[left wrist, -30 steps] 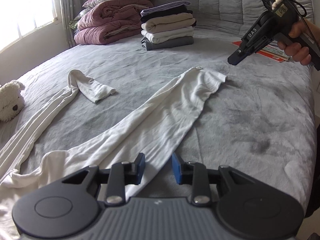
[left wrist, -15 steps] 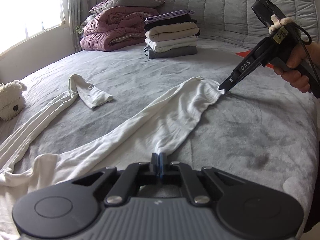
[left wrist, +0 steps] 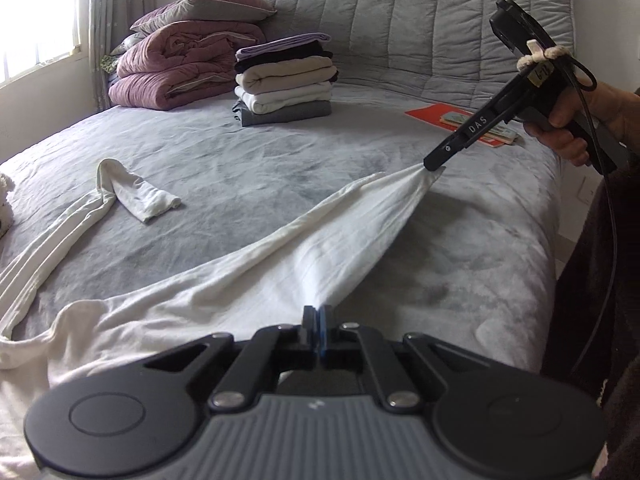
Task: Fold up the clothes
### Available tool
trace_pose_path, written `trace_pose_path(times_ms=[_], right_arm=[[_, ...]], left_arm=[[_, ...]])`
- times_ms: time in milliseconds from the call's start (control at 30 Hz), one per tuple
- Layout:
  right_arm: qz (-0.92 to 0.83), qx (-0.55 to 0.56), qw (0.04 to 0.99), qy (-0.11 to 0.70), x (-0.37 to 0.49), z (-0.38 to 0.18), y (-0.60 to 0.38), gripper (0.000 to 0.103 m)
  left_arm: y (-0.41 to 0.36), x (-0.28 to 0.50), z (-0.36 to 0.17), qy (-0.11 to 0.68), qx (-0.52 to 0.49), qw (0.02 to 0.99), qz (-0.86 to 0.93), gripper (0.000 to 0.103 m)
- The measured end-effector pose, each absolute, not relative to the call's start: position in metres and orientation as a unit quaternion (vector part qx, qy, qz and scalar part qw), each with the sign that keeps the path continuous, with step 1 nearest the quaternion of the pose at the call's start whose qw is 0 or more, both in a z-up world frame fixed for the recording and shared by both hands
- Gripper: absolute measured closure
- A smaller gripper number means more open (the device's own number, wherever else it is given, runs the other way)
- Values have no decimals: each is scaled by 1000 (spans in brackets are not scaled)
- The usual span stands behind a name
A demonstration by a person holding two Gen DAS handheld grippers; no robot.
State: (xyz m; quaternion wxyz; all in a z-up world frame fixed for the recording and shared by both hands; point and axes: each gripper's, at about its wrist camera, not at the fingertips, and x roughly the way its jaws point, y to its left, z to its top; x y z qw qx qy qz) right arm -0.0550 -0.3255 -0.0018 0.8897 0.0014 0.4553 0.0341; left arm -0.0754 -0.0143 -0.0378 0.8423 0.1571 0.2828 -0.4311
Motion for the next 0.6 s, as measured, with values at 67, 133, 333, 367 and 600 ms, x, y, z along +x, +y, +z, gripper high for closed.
trace_pose_path(times_ms=[67, 133, 333, 367, 600], right_arm=[[35, -3, 887, 460, -64, 0, -326, 100], [36, -9, 883, 468, -72, -3, -326, 100], [40, -11, 867, 497, -83, -18, -325, 100], [42, -11, 865, 500, -83, -21, -324, 100], [55, -27, 875, 481, -70, -14, -318, 90]], left_arm=[[-12, -80, -37, 286, 159, 837, -439, 102], [-9, -82, -37, 292, 157, 831, -446, 102], [-11, -90, -47, 312, 180, 811, -461, 102], [-12, -90, -49, 314, 185, 809, -461, 102], [-16, -83, -43, 317, 170, 807, -468, 98]])
